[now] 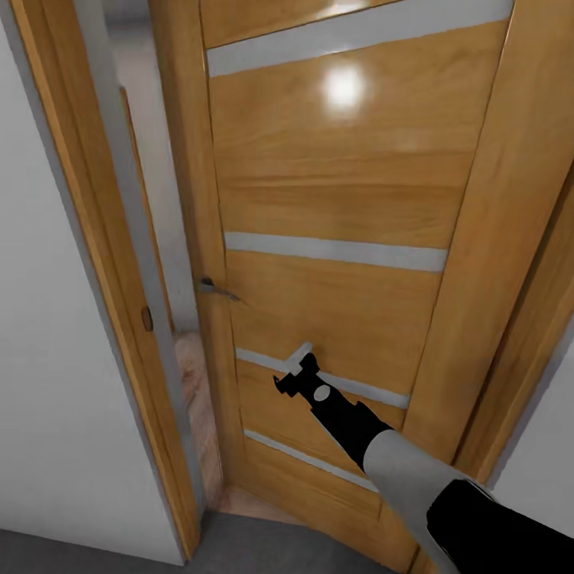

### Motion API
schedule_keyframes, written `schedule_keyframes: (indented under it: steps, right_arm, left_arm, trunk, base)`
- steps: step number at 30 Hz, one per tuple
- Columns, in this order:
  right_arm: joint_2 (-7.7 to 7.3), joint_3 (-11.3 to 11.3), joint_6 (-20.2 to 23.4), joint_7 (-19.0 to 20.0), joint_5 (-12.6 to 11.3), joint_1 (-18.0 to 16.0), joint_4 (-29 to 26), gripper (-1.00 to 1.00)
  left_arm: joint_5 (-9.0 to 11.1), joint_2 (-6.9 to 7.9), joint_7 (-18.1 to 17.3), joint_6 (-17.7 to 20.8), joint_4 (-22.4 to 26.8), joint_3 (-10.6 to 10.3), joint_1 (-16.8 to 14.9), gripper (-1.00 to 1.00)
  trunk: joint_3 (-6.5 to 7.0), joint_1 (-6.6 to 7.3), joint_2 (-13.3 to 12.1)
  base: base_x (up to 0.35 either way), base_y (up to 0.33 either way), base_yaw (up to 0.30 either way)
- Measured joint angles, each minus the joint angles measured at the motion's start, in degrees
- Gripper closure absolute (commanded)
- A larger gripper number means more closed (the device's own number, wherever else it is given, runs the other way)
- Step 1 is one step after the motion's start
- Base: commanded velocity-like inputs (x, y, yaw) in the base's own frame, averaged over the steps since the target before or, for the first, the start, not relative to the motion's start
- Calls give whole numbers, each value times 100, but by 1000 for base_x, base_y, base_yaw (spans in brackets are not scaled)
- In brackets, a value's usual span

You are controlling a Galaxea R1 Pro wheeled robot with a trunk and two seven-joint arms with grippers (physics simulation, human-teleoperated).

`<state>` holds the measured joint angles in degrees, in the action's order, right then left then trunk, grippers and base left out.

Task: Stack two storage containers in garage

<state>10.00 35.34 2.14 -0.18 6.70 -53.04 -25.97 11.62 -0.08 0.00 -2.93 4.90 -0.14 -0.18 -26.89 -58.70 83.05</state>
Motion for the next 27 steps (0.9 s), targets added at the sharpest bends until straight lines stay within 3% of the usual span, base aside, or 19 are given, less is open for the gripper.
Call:
schedule_keyframes:
  steps: [5,11,27]
  right_arm:
    - [0,-4,387,-381,-10,-129,183,-100]
    - [0,-72,398,-746,-10,-583,827,-100]
    - [0,-126,450,-1359,-58,-892,947,-100]
  left_arm:
    - [-4,0,0,4,0,-1,-1,-100]
    - [-4,0,0,14,3,1,2,-100]
    - [-13,0,0,10,2,0,1,-100]
  trunk:
    - [1,0,1]
    - [1,0,0]
    - [1,0,1]
  base:
    - [321,0,0]
    - [321,0,0]
    - [321,0,0]
